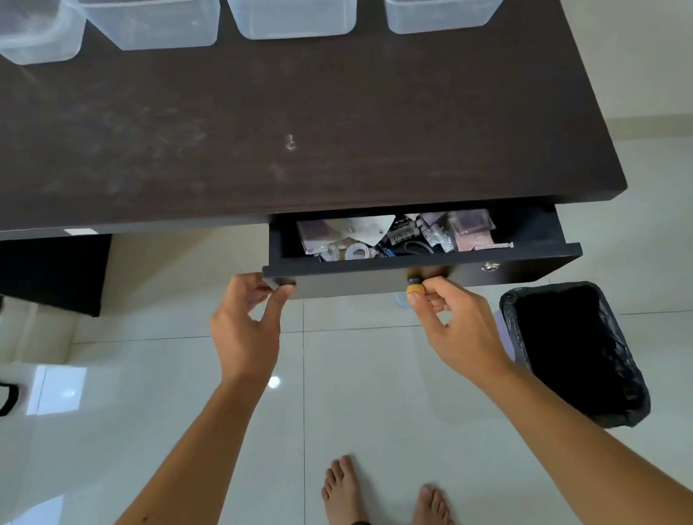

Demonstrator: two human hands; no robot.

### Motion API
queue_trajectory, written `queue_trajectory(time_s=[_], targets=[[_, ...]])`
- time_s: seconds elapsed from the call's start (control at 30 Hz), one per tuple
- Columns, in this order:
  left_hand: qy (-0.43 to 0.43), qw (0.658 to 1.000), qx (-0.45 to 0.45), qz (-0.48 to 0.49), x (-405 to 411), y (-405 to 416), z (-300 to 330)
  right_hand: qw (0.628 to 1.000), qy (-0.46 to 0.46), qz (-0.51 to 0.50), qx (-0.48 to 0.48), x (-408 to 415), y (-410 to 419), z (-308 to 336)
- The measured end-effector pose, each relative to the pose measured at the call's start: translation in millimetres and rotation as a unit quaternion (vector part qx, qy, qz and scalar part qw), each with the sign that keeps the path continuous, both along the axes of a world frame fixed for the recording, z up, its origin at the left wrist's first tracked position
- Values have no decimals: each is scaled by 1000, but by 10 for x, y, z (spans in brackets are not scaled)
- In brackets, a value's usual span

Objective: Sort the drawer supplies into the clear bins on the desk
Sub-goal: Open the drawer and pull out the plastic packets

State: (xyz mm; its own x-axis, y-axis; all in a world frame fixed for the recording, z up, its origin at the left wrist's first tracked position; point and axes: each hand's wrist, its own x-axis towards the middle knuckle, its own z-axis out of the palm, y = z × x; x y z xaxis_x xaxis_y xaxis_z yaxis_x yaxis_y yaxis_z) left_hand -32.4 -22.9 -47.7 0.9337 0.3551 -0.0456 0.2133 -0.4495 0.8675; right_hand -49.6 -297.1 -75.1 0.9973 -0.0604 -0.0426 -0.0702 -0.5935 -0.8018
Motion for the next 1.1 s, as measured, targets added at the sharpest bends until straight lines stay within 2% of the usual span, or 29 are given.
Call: queue_trajectory(time_s=[0.57, 1.1], targets=[[46, 999, 28, 4, -1202, 19, -13, 999, 48, -9, 16, -1188, -20, 6], [42, 999, 26, 16, -1281, -49, -42, 996, 69, -26, 41, -1232, 3, 16]])
